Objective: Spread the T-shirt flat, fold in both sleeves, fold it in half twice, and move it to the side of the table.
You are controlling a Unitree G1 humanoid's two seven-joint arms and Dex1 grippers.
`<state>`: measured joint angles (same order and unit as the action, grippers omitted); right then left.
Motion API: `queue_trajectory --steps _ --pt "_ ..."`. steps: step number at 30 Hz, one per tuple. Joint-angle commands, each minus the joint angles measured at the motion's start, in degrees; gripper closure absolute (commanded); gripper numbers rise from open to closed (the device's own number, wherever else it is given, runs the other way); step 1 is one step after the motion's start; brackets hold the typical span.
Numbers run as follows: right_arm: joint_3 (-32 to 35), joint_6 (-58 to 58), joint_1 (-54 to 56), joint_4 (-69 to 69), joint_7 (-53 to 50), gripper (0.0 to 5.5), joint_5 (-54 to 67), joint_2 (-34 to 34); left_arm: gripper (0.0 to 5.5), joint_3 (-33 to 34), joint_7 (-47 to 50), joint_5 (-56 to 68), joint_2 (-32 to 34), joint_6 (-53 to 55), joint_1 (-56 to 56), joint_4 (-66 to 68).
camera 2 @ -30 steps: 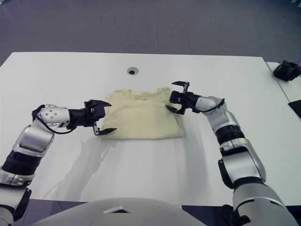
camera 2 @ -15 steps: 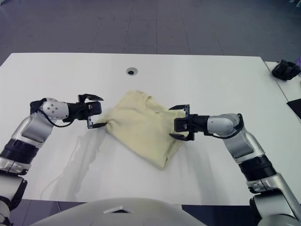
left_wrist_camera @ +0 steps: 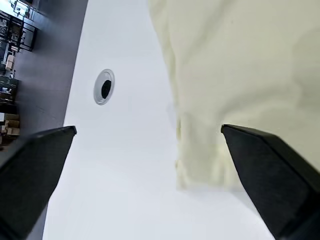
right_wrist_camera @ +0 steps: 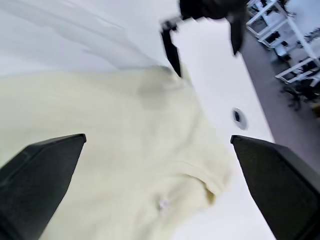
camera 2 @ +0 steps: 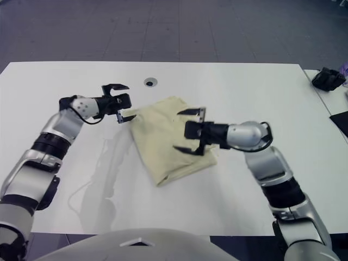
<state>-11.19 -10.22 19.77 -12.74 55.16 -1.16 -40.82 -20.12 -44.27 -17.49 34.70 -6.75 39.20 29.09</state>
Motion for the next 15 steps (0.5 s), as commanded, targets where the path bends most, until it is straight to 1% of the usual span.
queue_trajectory --steps 1,5,7,10,15 --pt "2.0 5.9 0.6 7.1 -0.2 0.10 -3.2 -5.1 0.11 1.8 -6.1 3.4 4.1 6.1 -9.9 -16.1" --pt "3.5 9.7 -3.0 9.3 0.7 0.10 -4.0 -9.2 0.11 2.9 -9.0 7.3 3.5 15.0 -16.1 -30.5" --pt "3.3 11.5 -4.4 10.1 0.8 0.10 -4.8 -10.2 0.11 2.6 -9.4 8.5 2.8 18.2 -18.0 -35.2" --pt "2.4 12.9 -6.4 10.1 0.7 0.10 -5.5 -10.6 0.11 2.6 -9.4 9.0 2.9 21.5 -19.5 -39.0" --pt "0.8 12.8 -10.8 7.1 0.2 0.10 -6.3 -9.4 0.11 5.0 -9.3 9.2 4.8 24.0 -19.3 -40.9"
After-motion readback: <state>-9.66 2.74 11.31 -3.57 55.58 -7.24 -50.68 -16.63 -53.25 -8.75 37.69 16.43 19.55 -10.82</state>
